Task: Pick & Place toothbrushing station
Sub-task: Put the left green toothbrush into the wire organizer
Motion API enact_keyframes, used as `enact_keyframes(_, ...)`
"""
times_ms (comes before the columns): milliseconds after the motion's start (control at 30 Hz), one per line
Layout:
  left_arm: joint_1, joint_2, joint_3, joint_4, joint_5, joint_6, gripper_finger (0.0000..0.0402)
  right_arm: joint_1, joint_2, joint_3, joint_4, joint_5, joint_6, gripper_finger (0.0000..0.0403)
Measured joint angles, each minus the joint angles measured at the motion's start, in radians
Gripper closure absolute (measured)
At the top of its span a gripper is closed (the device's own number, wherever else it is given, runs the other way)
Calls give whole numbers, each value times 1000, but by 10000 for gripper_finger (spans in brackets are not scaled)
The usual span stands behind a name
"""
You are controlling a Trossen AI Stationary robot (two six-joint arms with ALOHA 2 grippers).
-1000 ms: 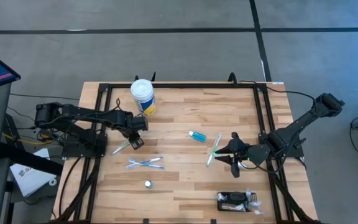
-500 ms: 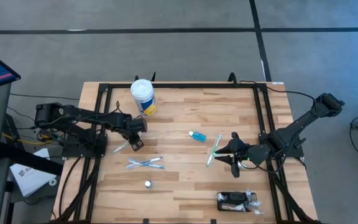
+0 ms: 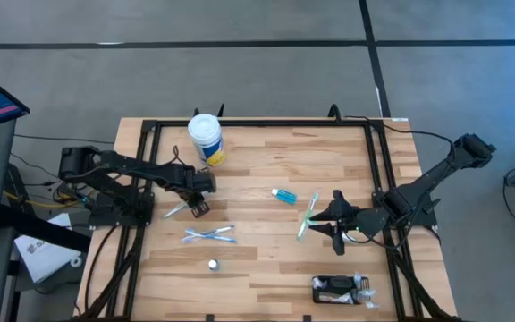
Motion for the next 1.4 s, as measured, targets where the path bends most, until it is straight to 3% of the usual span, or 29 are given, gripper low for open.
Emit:
enact_keyframes(200,-1,-16,-10,9,-25,-38,318,0,0,0,0,1,0,292)
enact_keyframes(400,-1,-122,-16,14,-55,-72,391,0,0,0,0,1,0,292)
enact_keyframes(733,-12,-132,-15,4,-40,-75,401,0,0,0,-1,2,0,292)
enact_keyframes(1133,-101,-133,-10,29,-36,-108,401,0,0,0,-1,2,0,292)
enact_keyframes(1400,-125,-231,24,78,-53,-108,401,0,0,0,-2,3,0,292)
